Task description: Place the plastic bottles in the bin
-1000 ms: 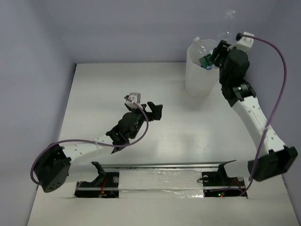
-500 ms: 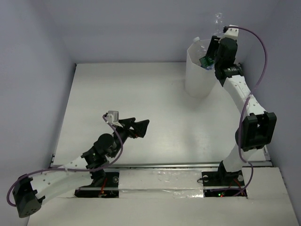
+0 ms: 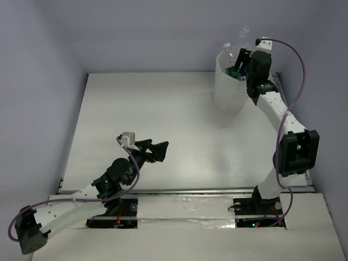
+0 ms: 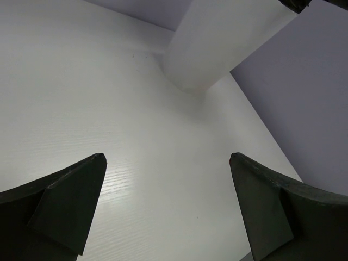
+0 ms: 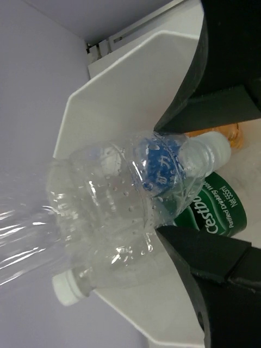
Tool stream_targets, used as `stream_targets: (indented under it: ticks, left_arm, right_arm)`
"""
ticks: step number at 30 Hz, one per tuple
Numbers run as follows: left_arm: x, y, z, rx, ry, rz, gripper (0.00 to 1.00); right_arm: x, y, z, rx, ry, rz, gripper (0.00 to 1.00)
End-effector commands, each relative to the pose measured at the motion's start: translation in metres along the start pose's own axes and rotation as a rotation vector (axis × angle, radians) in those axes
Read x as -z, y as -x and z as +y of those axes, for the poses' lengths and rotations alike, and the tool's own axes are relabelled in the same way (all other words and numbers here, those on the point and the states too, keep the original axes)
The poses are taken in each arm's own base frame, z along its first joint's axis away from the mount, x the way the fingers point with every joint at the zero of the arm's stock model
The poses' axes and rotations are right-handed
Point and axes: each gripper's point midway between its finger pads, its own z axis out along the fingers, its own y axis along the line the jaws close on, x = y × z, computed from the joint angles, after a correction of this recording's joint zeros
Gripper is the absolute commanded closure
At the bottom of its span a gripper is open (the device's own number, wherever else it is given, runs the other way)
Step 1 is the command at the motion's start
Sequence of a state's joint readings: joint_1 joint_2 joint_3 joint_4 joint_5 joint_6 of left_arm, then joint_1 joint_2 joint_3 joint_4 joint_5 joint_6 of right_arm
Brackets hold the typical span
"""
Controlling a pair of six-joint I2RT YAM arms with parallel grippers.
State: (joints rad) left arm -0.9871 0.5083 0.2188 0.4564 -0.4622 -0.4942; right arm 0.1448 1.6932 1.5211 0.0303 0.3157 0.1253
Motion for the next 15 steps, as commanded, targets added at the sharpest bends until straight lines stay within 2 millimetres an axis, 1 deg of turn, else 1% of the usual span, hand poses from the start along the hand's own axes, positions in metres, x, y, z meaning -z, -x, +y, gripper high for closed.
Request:
stream_targets:
  ticks: [1, 2, 3, 5, 6, 7, 8, 9, 10, 11, 12, 13, 14, 15]
  left_arm:
    - [-0.001, 0.008, -0.002, -0.005, 0.004, -0.026, 0.03]
    - [-0.001, 0.009, -0.002, -0.002, 0.005, -0.03, 0.04]
    - [-0.001, 0.011, -0.003, 0.0, 0.006, -0.035, 0.04]
    - [0.0, 0.013, -0.002, 0.004, 0.012, -0.037, 0.03]
    - [0.0, 0.015, -0.003, 0.008, 0.011, -0.041, 0.04]
    - [0.0, 0.016, -0.003, 0.012, 0.012, -0.042, 0.03]
    - [0.0, 0.017, -0.004, 0.016, 0.014, -0.045, 0.03]
    - [0.0, 0.02, -0.005, 0.022, 0.012, -0.05, 0.04]
    - [0.0, 0.022, -0.006, 0.025, 0.014, -0.053, 0.04]
    - [0.0, 0.023, -0.006, 0.026, 0.015, -0.054, 0.03]
    - [0.0, 0.025, -0.008, 0.035, 0.015, -0.058, 0.03]
    - [-0.001, 0.026, -0.009, 0.039, 0.012, -0.061, 0.03]
    - [-0.002, 0.027, -0.01, 0.044, 0.012, -0.062, 0.02]
    - [-0.002, 0.03, -0.012, 0.051, 0.008, -0.068, 0.01]
  right_arm:
    - [0.024, 0.06, -0.002, -0.068, -0.001, -0.152, 0.23]
    - [0.032, 0.069, -0.003, -0.078, 0.001, -0.171, 0.2]
    - [0.035, 0.068, -0.003, -0.081, 0.01, -0.171, 0.16]
    - [0.046, 0.079, -0.002, -0.106, 0.031, -0.198, 0.12]
    - [0.057, 0.092, -0.002, -0.12, 0.045, -0.224, 0.1]
    - [0.063, 0.094, -0.001, -0.136, 0.055, -0.228, 0.08]
    - [0.07, 0.101, -0.001, -0.148, 0.064, -0.241, 0.07]
    - [0.086, 0.117, -0.003, -0.17, 0.076, -0.276, 0.07]
    - [0.092, 0.117, -0.004, -0.194, 0.081, -0.281, 0.08]
    - [0.102, 0.124, -0.005, -0.217, 0.089, -0.302, 0.09]
    - [0.128, 0.142, -0.006, -0.247, 0.126, -0.352, 0.16]
    - [0.142, 0.15, -0.004, -0.299, 0.16, -0.381, 0.23]
    - [0.15, 0.138, -0.003, -0.317, 0.188, -0.365, 0.32]
    - [0.164, 0.137, 0.003, -0.336, 0.248, -0.372, 0.44]
